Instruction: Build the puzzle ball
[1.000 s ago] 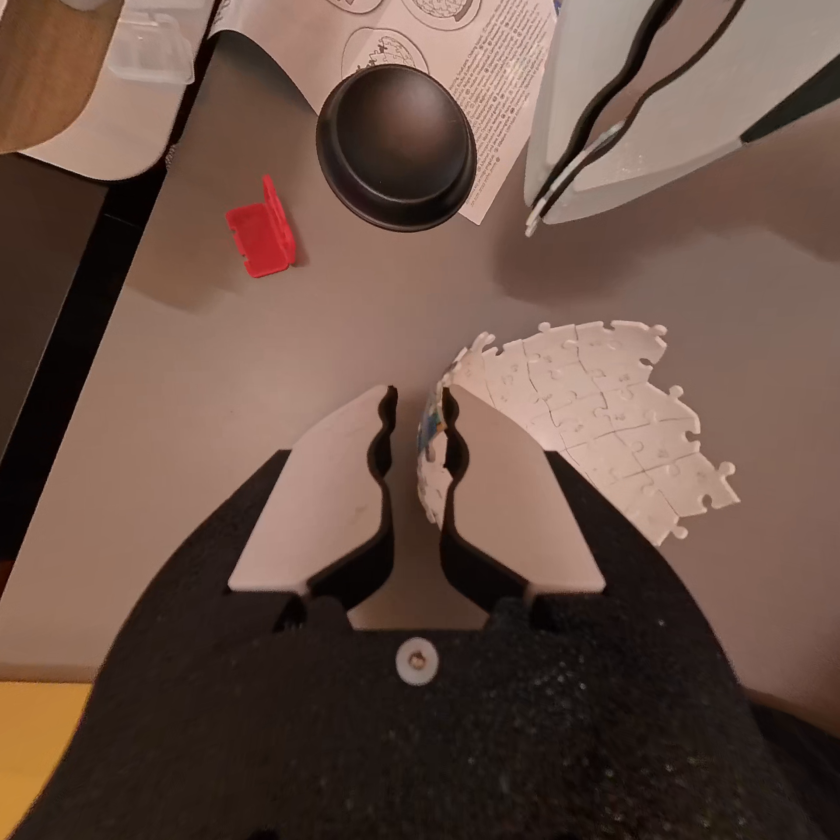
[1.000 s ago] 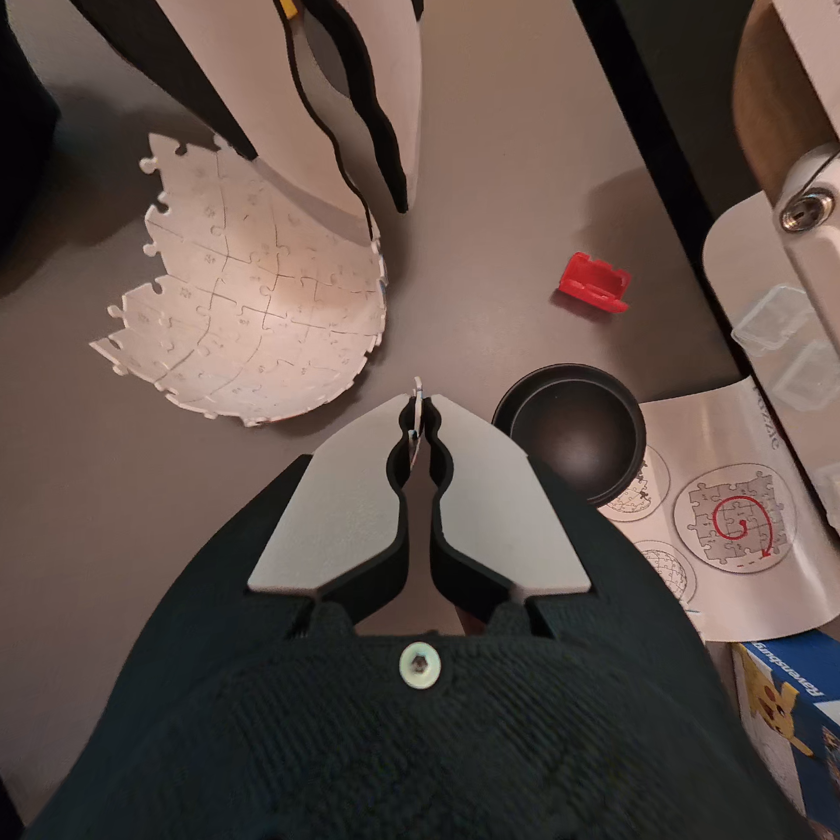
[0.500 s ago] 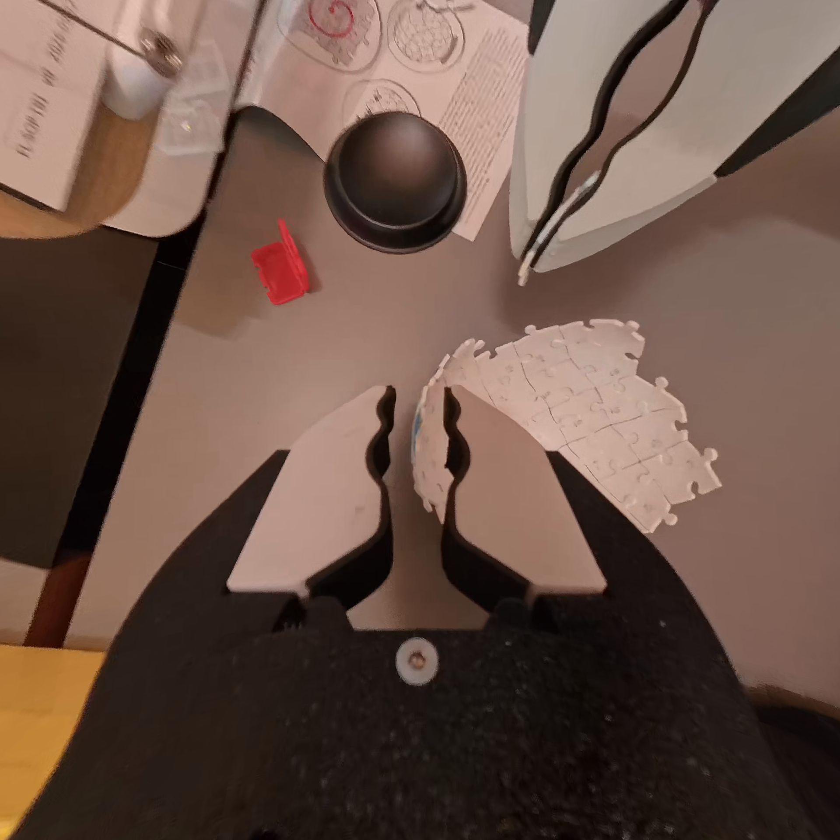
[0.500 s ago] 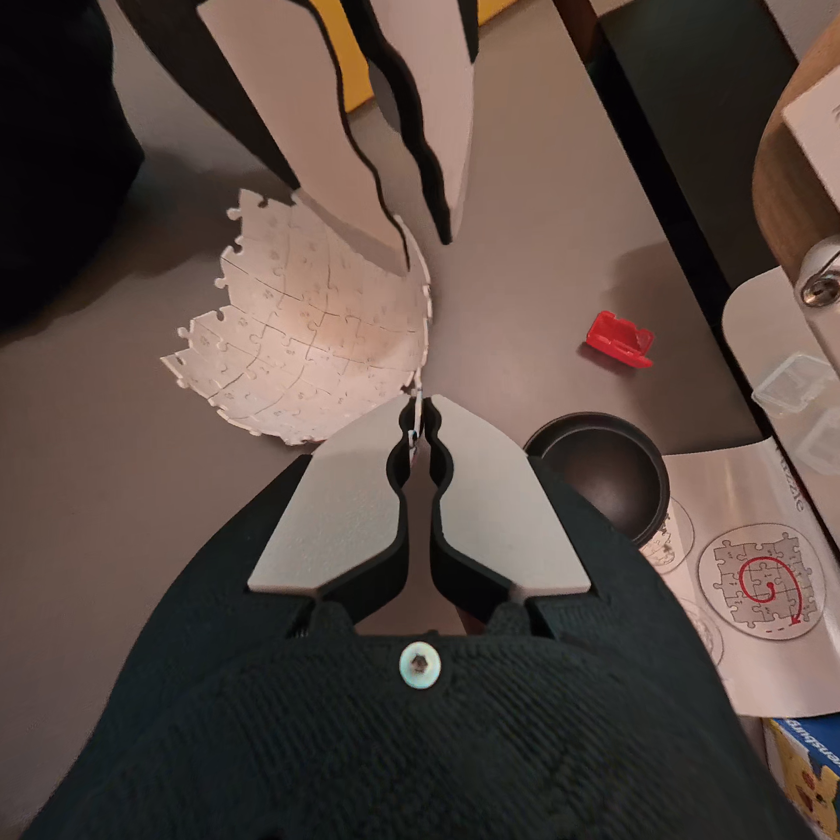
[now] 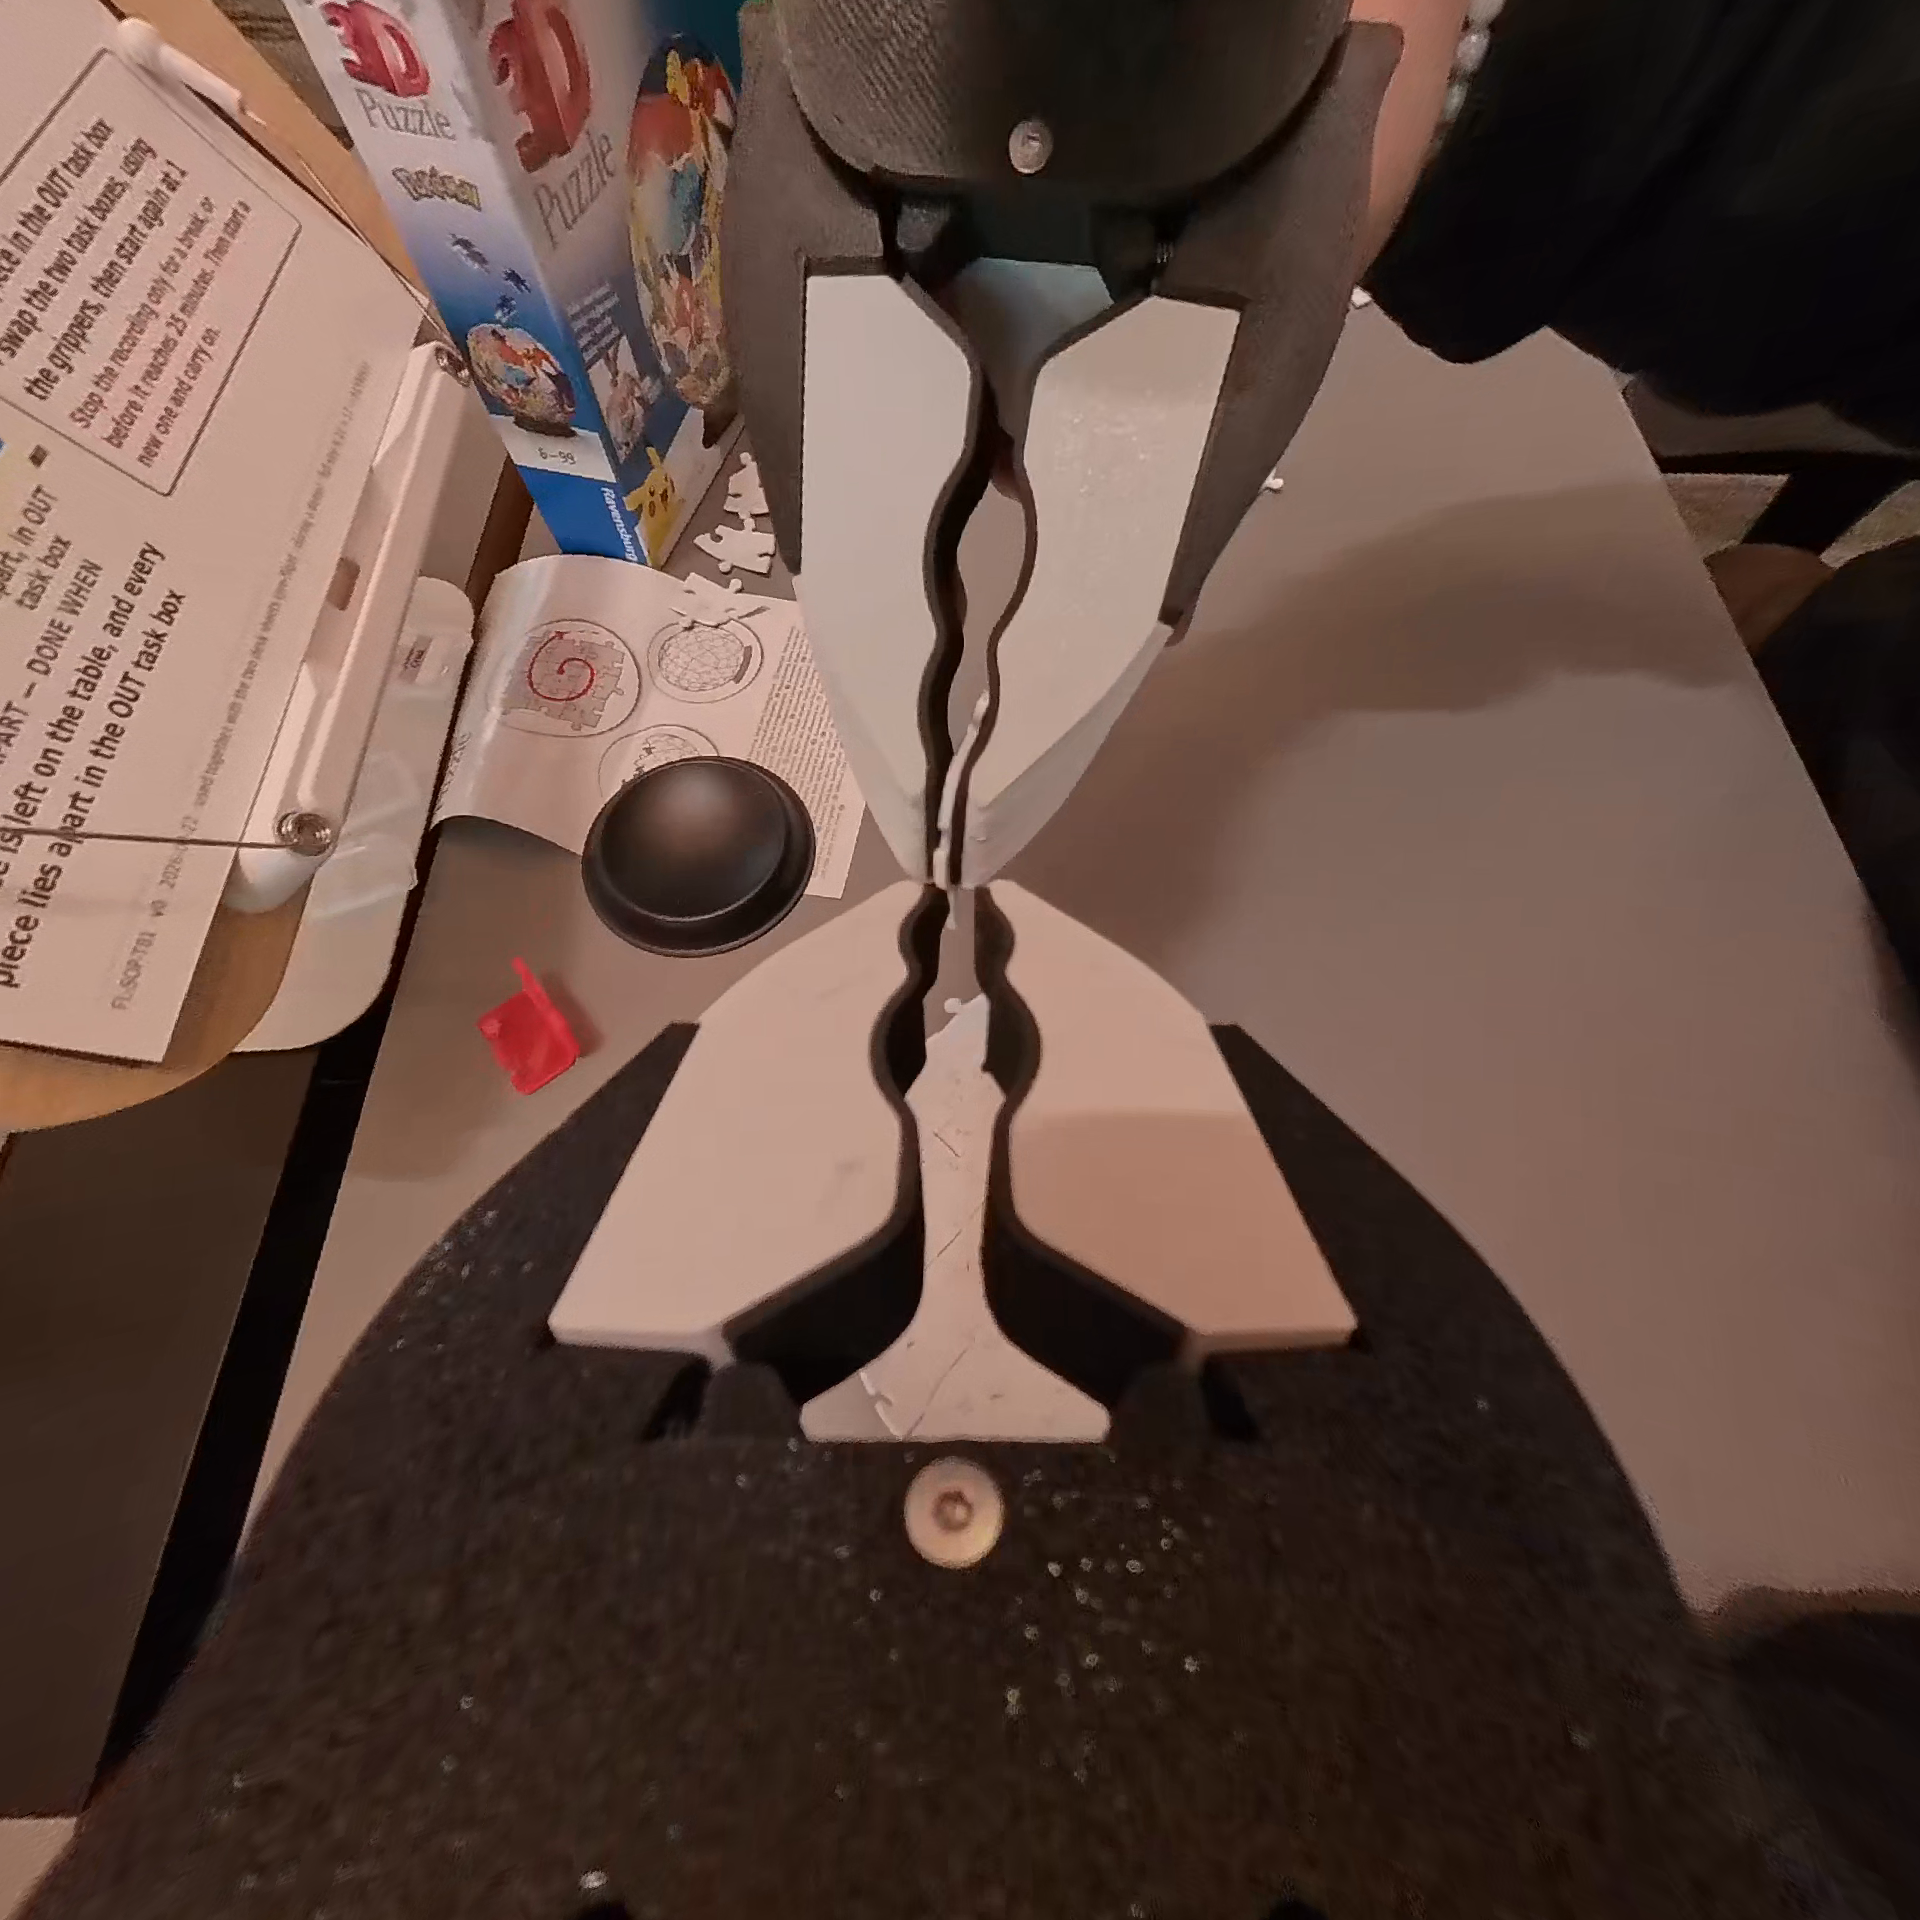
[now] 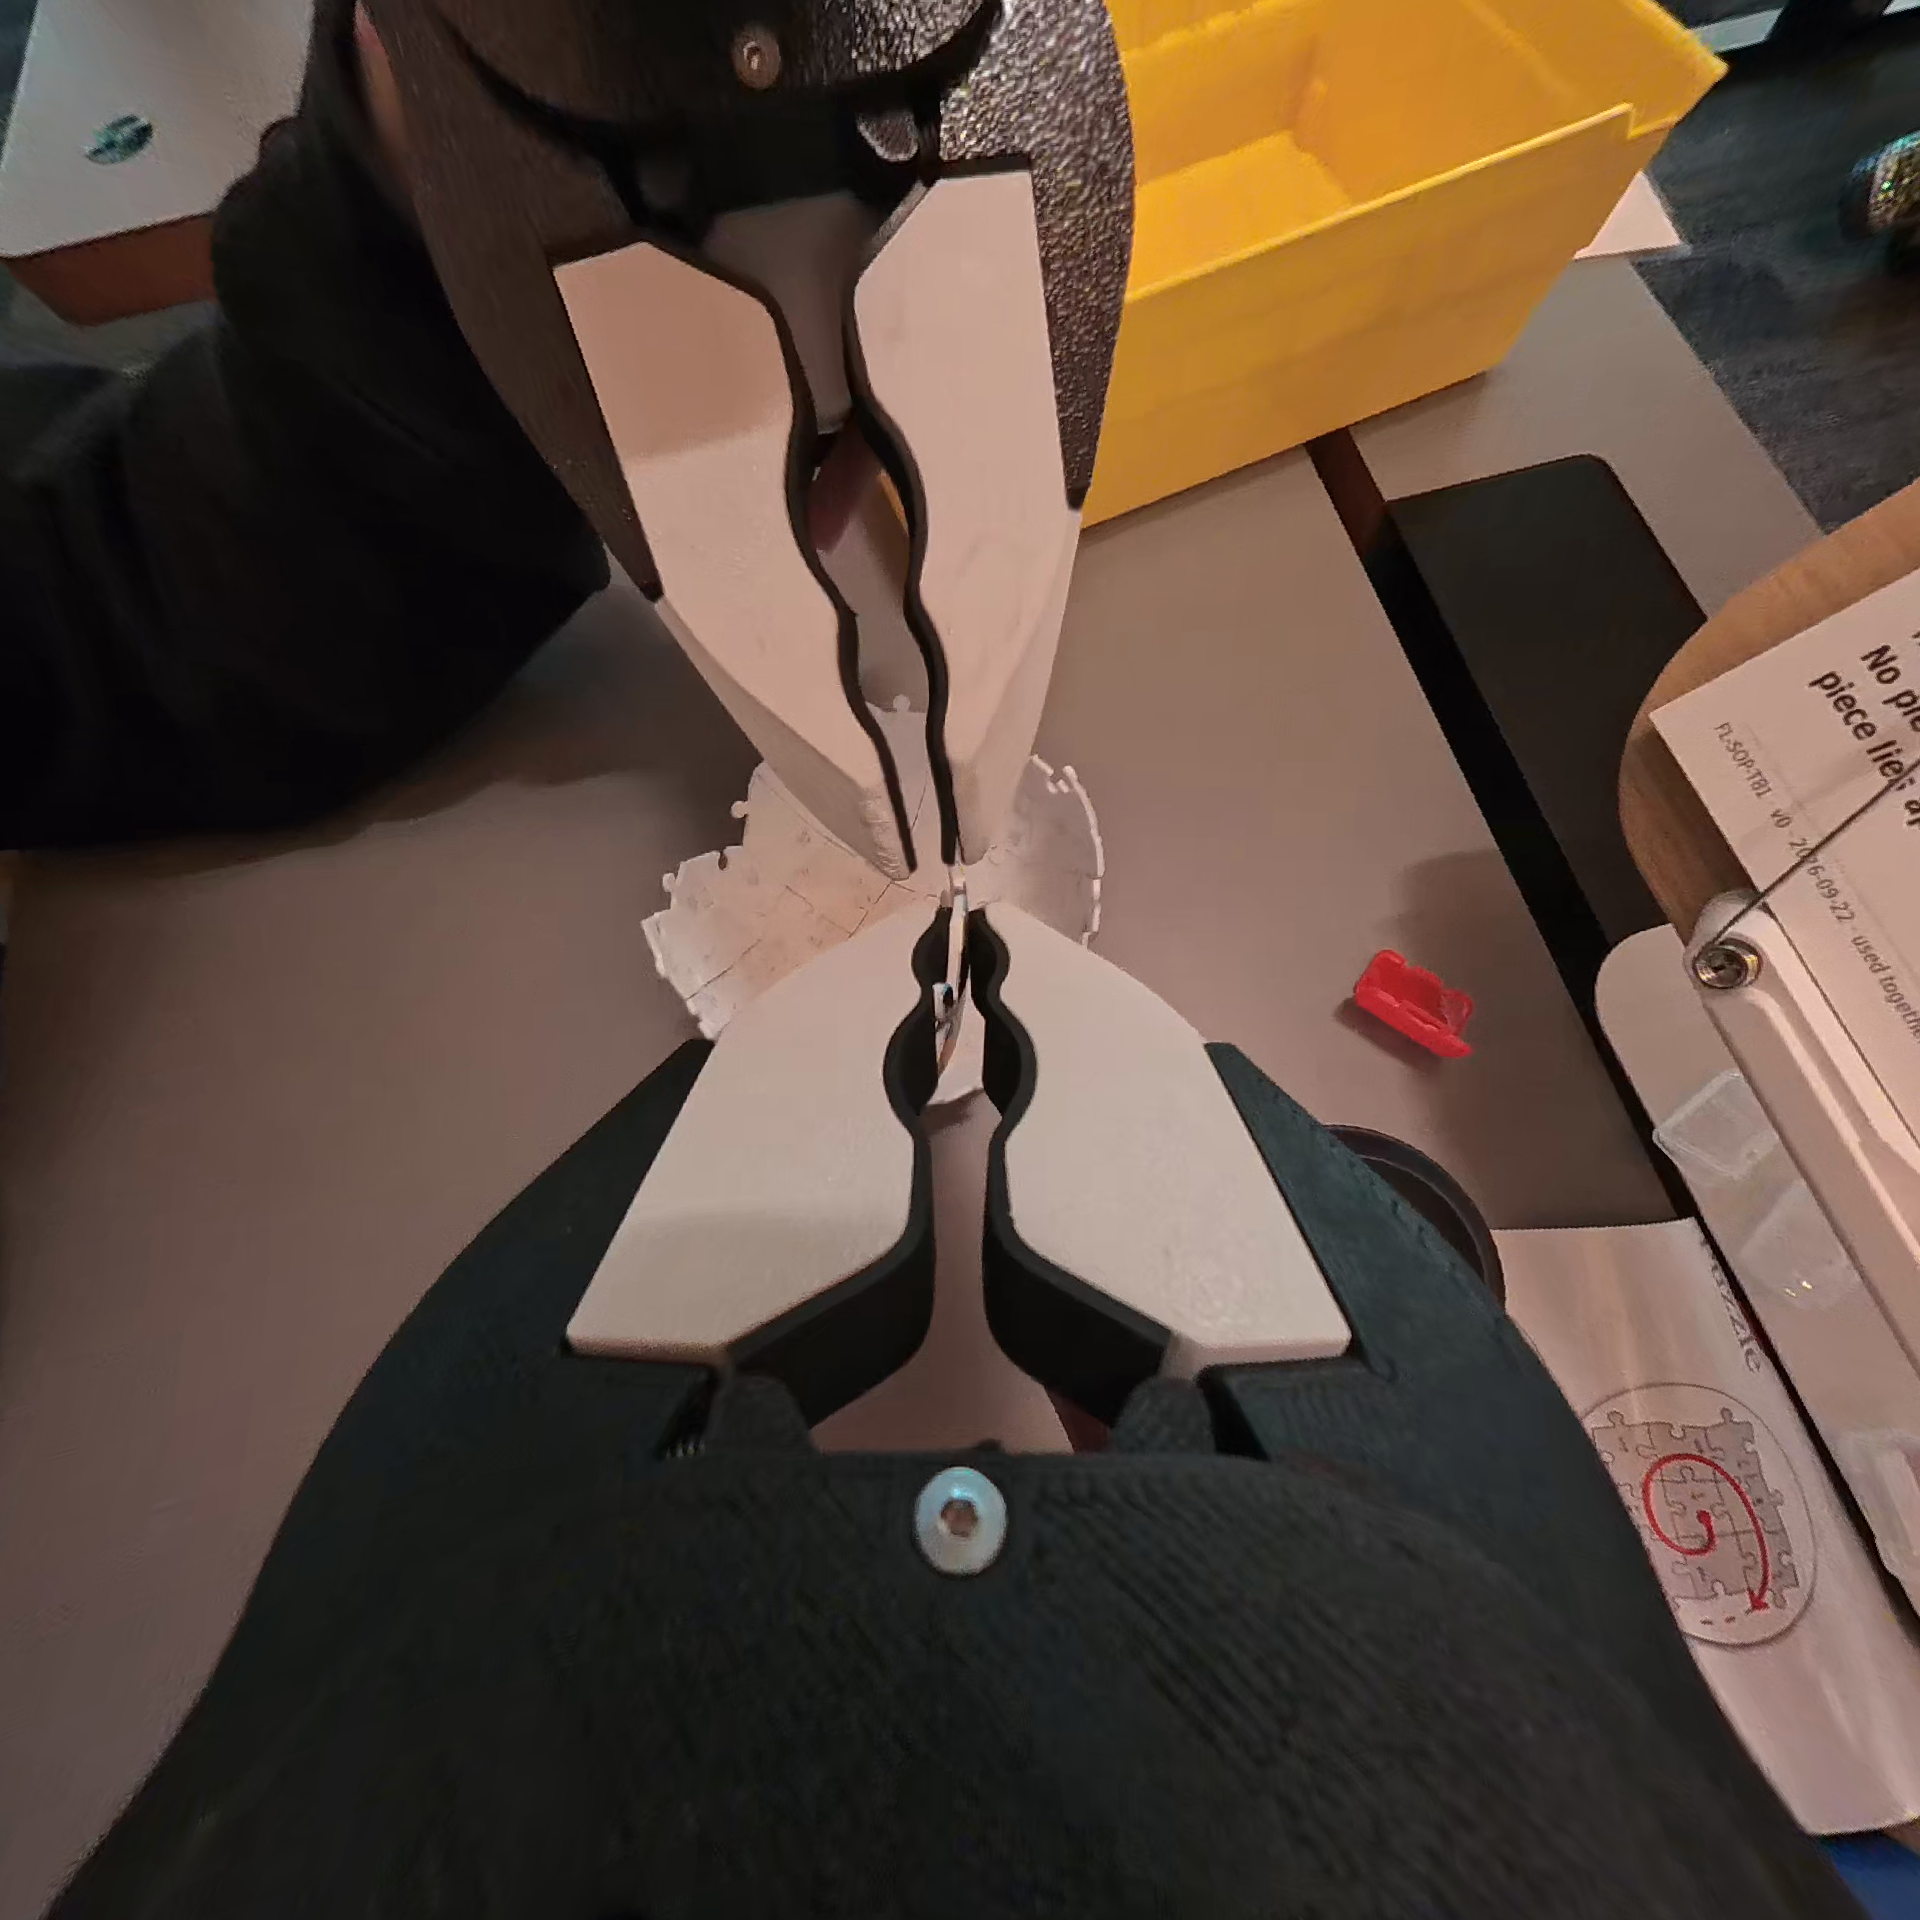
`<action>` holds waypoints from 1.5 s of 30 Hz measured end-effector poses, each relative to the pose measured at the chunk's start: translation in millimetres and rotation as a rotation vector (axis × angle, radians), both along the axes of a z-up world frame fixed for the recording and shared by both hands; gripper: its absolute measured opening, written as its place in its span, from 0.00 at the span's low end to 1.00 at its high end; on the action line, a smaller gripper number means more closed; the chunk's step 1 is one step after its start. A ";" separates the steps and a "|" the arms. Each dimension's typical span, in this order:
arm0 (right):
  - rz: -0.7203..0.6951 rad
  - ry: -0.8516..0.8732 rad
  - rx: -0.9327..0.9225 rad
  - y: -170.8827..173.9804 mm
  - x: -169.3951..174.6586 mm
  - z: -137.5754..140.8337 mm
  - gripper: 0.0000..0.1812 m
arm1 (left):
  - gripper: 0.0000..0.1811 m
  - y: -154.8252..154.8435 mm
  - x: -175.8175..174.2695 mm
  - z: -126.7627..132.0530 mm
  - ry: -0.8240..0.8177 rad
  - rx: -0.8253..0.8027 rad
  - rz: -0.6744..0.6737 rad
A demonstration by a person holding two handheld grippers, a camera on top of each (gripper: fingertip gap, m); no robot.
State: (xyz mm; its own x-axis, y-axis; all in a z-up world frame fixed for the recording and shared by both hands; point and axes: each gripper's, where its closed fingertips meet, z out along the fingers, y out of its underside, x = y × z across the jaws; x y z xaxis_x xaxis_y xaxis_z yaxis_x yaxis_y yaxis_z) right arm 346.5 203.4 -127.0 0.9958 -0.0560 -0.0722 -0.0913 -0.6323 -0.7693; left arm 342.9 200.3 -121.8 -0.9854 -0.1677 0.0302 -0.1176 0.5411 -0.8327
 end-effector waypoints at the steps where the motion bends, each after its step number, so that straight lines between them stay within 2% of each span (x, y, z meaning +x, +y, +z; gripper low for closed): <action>1: 0.009 0.000 0.000 -0.3 -1.5 -0.3 0.02 | 0.03 -0.2 -0.7 -0.5 -0.008 0.005 -0.006; 5: 0.033 0.022 0.036 1.4 -6.5 3.0 0.02 | 0.08 -0.1 -1.0 -3.1 -0.033 0.025 -0.012; 9: 0.028 0.035 0.046 2.3 -5.2 3.7 0.02 | 0.02 -1.6 -2.4 -5.9 -0.047 0.049 -0.032; 11: 0.032 0.046 0.042 1.4 -6.5 2.1 0.02 | 0.01 -2.2 -3.0 -7.3 -0.033 0.050 -0.036; 15: 0.005 0.007 0.013 -4.3 -0.3 -4.9 0.10 | 0.01 1.3 3.8 -6.9 -0.004 0.033 0.005; 21: -0.018 0.040 0.135 0.7 4.5 5.7 0.05 | 0.01 5.4 8.0 -3.8 0.029 -0.017 0.022; 24: -0.023 0.008 0.130 1.8 7.6 3.7 0.02 | 0.01 6.3 8.9 -6.2 0.051 -0.011 0.031; 29: -0.011 -0.016 0.115 6.1 7.4 1.6 0.02 | 0.01 7.0 8.4 -18.2 0.102 0.038 0.037; 31: -0.023 -0.015 0.079 5.1 10.9 -2.3 0.02 | 0.01 6.2 10.1 -21.8 0.115 0.051 0.049; 36: -0.063 0.117 -0.041 5.5 9.6 -26.8 0.02 | 0.02 11.2 10.3 -44.7 0.096 0.180 0.037; 39: -0.069 0.223 -0.202 -3.3 3.6 -53.8 0.02 | 0.18 27.7 35.8 -59.4 -0.003 0.293 0.167; 40: -0.069 0.264 -0.238 -4.5 -0.1 -61.2 0.02 | 0.21 32.0 43.3 -63.1 -0.001 0.302 0.211; 45: -0.138 0.334 -0.338 -4.8 3.8 -82.8 0.02 | 0.20 31.5 57.9 -79.5 0.170 0.202 0.264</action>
State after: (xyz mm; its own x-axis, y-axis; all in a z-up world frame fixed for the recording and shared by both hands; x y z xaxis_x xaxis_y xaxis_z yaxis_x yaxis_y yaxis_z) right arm 350.3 198.6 -209.8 0.9029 -0.2614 -0.3413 -0.3988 -0.8057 -0.4379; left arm 400.9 231.8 -201.3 -0.8910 -0.4348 0.1304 -0.4029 0.6249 -0.6687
